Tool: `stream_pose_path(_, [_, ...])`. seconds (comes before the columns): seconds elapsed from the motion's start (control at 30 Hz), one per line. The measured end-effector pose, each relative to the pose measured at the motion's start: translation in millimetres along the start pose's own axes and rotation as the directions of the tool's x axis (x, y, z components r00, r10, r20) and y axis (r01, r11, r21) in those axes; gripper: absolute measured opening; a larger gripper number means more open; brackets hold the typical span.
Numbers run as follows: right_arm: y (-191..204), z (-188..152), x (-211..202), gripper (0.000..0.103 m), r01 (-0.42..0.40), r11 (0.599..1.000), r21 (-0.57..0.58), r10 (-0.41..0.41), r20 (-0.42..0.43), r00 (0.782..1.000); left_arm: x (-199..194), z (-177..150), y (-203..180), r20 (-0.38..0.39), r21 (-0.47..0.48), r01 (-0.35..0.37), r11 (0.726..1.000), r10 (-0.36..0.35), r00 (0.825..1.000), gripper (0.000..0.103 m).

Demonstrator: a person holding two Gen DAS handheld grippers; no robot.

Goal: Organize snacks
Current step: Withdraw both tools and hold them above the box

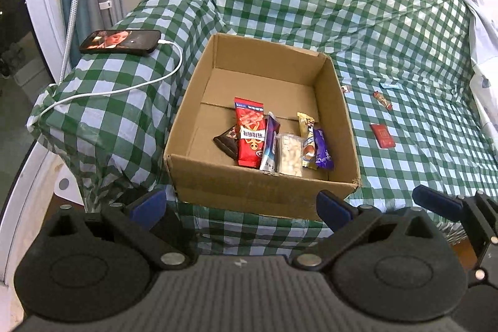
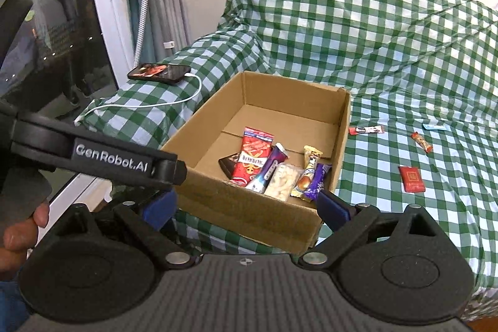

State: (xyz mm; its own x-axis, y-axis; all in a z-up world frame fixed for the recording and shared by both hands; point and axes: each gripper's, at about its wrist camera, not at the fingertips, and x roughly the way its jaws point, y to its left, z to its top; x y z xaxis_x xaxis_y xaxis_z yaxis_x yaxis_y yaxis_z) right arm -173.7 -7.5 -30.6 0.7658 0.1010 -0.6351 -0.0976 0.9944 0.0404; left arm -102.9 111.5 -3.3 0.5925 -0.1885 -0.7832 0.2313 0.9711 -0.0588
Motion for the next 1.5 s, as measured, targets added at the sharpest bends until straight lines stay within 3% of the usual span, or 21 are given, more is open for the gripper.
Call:
stream_pose_path(0.77, [0, -4, 5, 0.097, 0.006, 1.0, -0.001, -0.006, -0.042, 0.999, 17, -3, 2, -0.082, -0.014, 0.017, 1.0, -0.018, 0.996, 0.103])
stream_pose_path(1.5, [-13, -11, 18, 0.098, 0.013, 0.999, 0.034, -0.009, -0.12, 0.993, 30, -4, -7, -0.113, 0.012, 0.008, 1.0, -0.007, 0.994, 0.103])
